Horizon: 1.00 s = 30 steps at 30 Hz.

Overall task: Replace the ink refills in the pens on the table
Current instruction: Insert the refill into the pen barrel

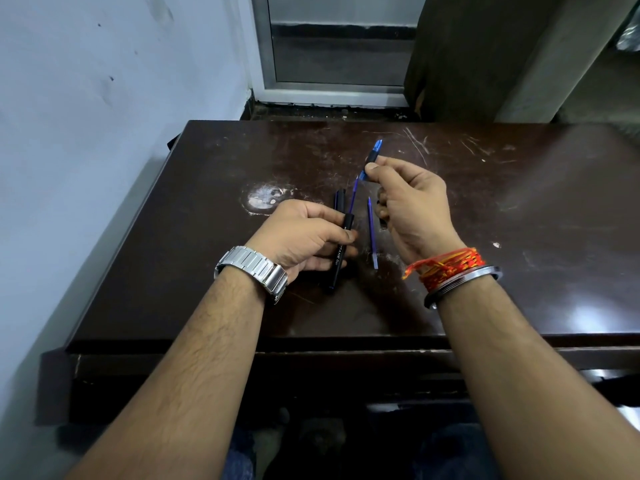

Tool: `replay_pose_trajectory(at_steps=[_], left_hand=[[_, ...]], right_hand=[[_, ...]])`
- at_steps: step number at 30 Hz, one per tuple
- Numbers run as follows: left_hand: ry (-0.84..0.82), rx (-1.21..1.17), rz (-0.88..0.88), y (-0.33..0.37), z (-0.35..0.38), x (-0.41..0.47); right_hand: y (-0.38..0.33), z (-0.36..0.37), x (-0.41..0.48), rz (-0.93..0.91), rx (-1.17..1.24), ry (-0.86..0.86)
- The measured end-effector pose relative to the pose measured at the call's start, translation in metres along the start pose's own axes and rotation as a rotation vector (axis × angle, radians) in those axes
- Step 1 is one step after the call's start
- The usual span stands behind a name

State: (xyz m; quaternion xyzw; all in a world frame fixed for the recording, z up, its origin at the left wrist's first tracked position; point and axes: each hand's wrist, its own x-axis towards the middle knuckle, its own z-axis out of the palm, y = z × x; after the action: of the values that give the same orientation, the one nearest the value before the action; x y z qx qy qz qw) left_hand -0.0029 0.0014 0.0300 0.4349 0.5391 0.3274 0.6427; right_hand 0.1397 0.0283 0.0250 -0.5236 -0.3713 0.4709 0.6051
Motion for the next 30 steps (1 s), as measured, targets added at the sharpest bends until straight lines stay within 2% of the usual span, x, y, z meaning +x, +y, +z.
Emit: replay_pose_trajectory(at_steps=[11, 30], left_hand=[[0.006, 0.011, -0.014, -0.0009, -0.0009, 0.0009], [0.019, -0.032, 0.006, -0.0006, -0.0014, 0.002]], right_hand=[[-0.0004, -0.0005, 0.0001, -0.035, 0.061, 0.014], [0.0061, 0.0009, 0.0006, 0.011, -0.101, -0.085]])
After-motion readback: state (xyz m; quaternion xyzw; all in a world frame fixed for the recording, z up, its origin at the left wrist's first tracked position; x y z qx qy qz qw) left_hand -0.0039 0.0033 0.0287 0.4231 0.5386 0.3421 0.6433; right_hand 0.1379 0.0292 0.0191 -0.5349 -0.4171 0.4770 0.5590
